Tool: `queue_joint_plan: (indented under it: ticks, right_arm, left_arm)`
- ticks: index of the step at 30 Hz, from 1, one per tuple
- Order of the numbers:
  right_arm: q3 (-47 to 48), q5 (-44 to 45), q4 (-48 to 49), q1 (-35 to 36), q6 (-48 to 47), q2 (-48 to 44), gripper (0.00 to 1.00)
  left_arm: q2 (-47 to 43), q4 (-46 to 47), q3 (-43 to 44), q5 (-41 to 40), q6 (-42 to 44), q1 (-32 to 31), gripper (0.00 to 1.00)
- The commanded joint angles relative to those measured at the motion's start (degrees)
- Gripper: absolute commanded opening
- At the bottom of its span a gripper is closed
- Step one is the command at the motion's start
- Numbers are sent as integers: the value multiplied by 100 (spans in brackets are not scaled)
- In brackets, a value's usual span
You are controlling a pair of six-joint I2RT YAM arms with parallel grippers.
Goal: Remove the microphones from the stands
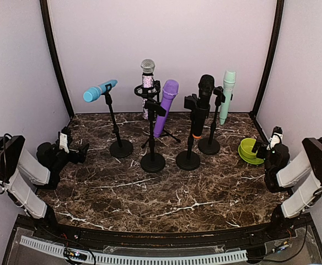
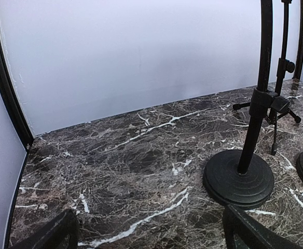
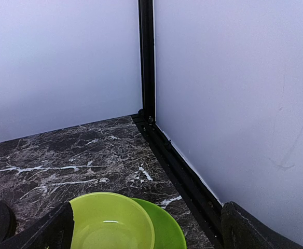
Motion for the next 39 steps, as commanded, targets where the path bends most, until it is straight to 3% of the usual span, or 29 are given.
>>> queue_joint_plan:
  ticks: [1, 12, 14, 16, 26, 30, 31, 35, 39]
  right_arm:
    - [62, -52, 179, -3, 19, 34, 100]
    - [86, 388, -75, 90, 45, -343, 100]
    - [461, 1148, -1286, 224, 205, -843, 100]
    - [762, 1314, -2195, 215, 364, -1371, 100]
    - [926, 653, -4310, 275, 745, -3499, 100]
    - [1249, 344, -4850, 287, 870, -3834, 100]
    - [1291, 318, -4914, 278, 1091, -3887, 100]
    - [1318, 56, -4787, 232, 2102, -4243, 100]
    - [1466, -966, -4842, 195, 1950, -4364, 100]
  left_arm:
    - [-5, 100, -46, -9, -26, 6, 99]
    - [-35, 64, -18, 82, -23, 6, 99]
    - [-222, -386, 66, 127, 52, 6, 99]
    - [-229, -253, 41, 130, 33, 8, 99]
    - [-293, -56, -56, 87, -74, 39, 99]
    - [-1366, -2591, 907, 571, 144, 70, 99]
    - [-1521, -2857, 1107, 585, 61, 75, 99]
    - [-1522, -5280, 2229, 1315, 279, 87, 99]
    - [-1638, -6297, 2776, 2653, 597, 87, 99]
